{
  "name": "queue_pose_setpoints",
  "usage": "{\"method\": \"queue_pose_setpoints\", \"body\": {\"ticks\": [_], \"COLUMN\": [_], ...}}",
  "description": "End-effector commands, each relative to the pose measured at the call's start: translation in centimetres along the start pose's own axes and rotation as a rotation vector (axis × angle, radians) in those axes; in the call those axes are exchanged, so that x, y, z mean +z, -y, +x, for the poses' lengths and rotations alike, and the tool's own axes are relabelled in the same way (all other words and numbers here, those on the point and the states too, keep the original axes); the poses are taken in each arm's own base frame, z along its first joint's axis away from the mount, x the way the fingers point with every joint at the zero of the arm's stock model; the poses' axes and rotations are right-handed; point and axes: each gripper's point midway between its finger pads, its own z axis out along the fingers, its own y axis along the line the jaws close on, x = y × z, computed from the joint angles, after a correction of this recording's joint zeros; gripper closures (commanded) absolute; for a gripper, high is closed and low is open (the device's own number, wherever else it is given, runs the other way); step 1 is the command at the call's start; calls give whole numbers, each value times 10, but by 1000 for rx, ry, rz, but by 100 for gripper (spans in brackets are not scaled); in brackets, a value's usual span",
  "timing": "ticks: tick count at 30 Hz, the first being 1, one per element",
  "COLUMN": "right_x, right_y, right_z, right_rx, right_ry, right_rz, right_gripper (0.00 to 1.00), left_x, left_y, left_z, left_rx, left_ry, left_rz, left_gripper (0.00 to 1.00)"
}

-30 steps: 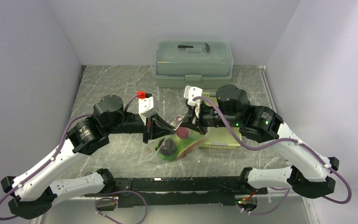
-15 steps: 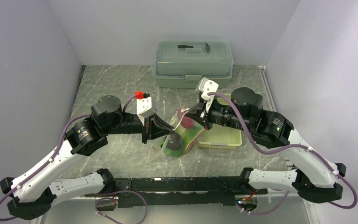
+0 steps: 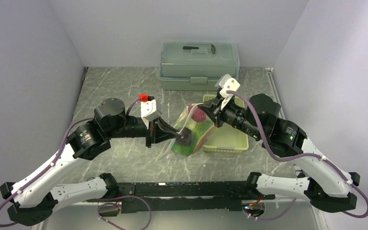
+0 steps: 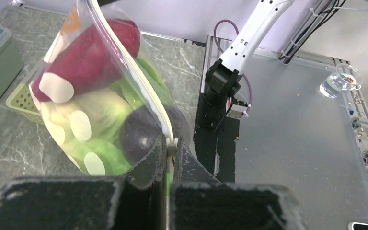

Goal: Place the food in the zip-top bag and seal the zipper
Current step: Zip the zipper food storage bag.

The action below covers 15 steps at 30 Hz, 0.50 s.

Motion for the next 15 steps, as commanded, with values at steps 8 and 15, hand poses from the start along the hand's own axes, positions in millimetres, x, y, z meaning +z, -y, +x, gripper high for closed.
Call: {"method": "queue_pose_setpoints", "body": {"ticks": [8, 15], "right_x": [-24, -28], "right_y": [61, 73], "right_z": [-52, -53], "right_rx": [72, 88], "right_ry": [222, 245], "right_rz": [325, 399], "right_gripper": [100, 100], "left_x": [-13, -17], "left_y": [-9, -17], "left_z": [18, 24], "left_rx": [-12, -11], "left_ry": [-75, -82], "left_rz": [-91, -144], "left_gripper": [100, 100]}}
